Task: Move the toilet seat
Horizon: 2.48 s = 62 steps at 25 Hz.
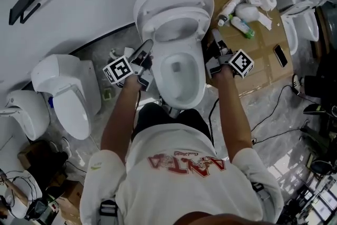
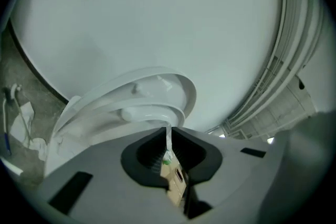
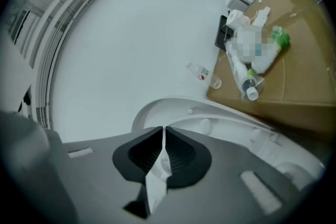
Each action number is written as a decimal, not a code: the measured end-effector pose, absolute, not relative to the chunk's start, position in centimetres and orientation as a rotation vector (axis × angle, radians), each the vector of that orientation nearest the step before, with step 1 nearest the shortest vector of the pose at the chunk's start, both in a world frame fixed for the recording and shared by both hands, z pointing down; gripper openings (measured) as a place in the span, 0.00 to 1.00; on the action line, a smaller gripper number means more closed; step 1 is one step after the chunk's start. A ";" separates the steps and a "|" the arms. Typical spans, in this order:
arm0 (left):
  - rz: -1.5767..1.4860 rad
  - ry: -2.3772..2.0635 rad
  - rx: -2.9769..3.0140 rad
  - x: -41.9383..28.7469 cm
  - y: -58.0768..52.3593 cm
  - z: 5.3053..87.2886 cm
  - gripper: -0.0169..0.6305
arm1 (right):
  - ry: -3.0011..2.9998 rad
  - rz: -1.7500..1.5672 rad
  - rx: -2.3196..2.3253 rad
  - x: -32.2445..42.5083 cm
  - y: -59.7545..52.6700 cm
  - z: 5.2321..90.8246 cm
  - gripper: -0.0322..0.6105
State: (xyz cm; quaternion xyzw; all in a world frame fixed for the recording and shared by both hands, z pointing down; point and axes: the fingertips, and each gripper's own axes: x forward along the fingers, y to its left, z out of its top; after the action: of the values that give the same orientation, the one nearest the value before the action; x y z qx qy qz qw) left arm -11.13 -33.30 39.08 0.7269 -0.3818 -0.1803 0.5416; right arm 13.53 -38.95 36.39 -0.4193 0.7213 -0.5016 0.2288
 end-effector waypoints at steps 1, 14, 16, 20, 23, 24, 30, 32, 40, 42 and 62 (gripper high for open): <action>-0.402 -0.931 1.760 -10.8 -32.6 38.3 0.08 | 2.022 -1.353 -1.162 14.2 -37.8 35.9 0.07; -0.215 -1.142 2.098 -3.6 -19.0 28.3 0.04 | 2.162 -1.188 -1.222 21.9 -22.5 28.7 0.05; -0.150 -1.163 2.140 -2.5 -16.8 27.7 0.04 | 2.201 -1.157 -1.239 22.5 -20.2 27.4 0.05; -0.122 -1.246 2.234 -1.7 -13.2 24.5 0.04 | 2.309 -1.019 -1.222 22.3 -16.5 24.7 0.05; -0.068 -1.260 2.326 -1.0 -10.5 22.6 0.04 | 2.385 -0.953 -1.229 21.5 -13.5 23.7 0.05; -0.044 -1.259 2.357 -0.9 -9.8 22.2 0.04 | 2.410 -0.927 -1.238 21.2 -12.8 23.3 0.05; -0.062 -1.332 2.438 -2.7 -6.8 18.9 0.04 | 2.576 -0.706 -1.266 18.3 -10.3 19.7 0.05; -0.099 -1.356 2.442 -4.0 -6.2 17.7 0.04 | 2.641 -0.601 -1.265 16.8 -9.9 17.9 0.05; -0.070 -1.554 2.491 -13.2 -2.7 13.8 0.04 | 2.699 -0.326 -1.378 12.4 -9.4 11.4 0.05; -0.079 -1.572 2.477 -15.0 -1.9 13.4 0.04 | 2.673 -0.295 -1.404 11.5 -8.9 10.0 0.05; -0.142 -1.447 2.584 -15.3 -2.0 10.3 0.04 | 2.662 -0.095 -1.501 9.5 -3.5 6.7 0.05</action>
State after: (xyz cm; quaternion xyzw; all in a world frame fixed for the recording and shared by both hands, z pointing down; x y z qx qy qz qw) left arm -15.30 -2.01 10.35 0.8682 -0.4861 -0.0477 0.0880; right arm 9.48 -3.51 6.75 -0.4905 0.8699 -0.0311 0.0420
